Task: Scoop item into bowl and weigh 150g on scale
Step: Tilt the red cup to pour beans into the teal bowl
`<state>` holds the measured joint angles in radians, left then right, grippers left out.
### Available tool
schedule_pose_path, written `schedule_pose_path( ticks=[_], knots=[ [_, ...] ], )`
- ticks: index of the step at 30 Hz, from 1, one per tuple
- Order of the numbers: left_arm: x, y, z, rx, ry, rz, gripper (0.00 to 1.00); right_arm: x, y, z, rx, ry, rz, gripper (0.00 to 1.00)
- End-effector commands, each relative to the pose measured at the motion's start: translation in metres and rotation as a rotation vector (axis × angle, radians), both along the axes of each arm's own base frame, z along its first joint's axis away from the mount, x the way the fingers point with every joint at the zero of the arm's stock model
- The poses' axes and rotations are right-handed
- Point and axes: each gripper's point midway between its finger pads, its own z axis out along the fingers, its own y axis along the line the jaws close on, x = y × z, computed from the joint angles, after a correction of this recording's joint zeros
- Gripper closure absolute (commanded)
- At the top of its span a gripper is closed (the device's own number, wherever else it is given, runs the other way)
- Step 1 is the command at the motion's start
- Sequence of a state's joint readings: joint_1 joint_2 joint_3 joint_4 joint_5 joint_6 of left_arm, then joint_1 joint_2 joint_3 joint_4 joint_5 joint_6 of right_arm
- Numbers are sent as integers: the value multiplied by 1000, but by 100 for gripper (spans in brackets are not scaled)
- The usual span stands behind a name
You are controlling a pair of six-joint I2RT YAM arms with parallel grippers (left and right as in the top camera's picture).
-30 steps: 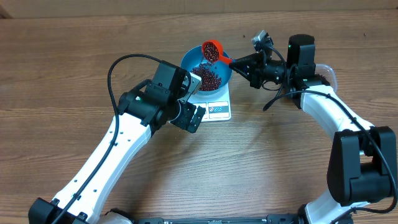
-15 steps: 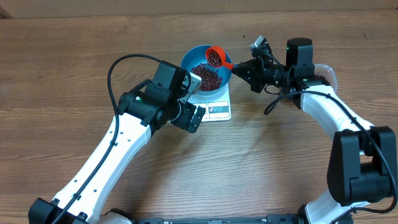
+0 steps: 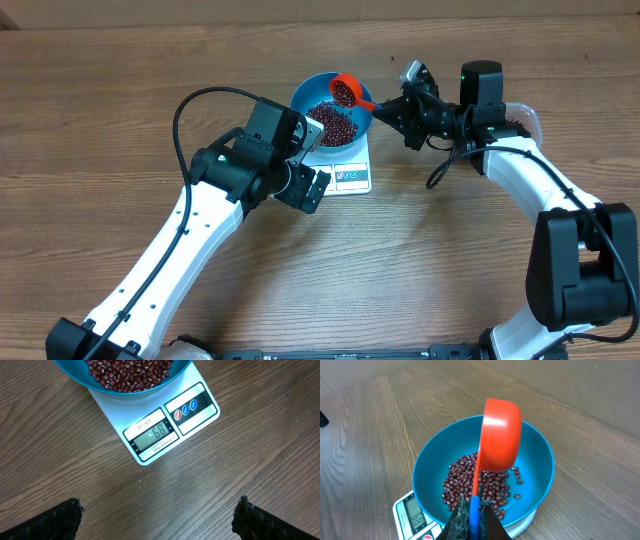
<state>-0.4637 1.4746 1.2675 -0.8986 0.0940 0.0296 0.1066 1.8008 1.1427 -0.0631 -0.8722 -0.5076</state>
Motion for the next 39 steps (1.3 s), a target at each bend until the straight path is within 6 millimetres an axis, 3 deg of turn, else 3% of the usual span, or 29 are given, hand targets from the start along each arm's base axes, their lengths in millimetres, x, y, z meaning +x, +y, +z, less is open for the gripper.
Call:
schedule_pose_path(
  ticks=[1,16,23,39],
  knots=[
    [0,0,10,-18,-25,-7,0,3,3,7,-37,-108,42,96],
    [0,0,10,-18,-25,-6,0,10,4,18,-56,-231,63,96],
    [0,0,10,-18,-25,-7,0,8,4,16,-154,-413,152,96],
    [0,0,10,-18,-25,-6,0,7,4,14,-164,-417,161,97]
  ],
)
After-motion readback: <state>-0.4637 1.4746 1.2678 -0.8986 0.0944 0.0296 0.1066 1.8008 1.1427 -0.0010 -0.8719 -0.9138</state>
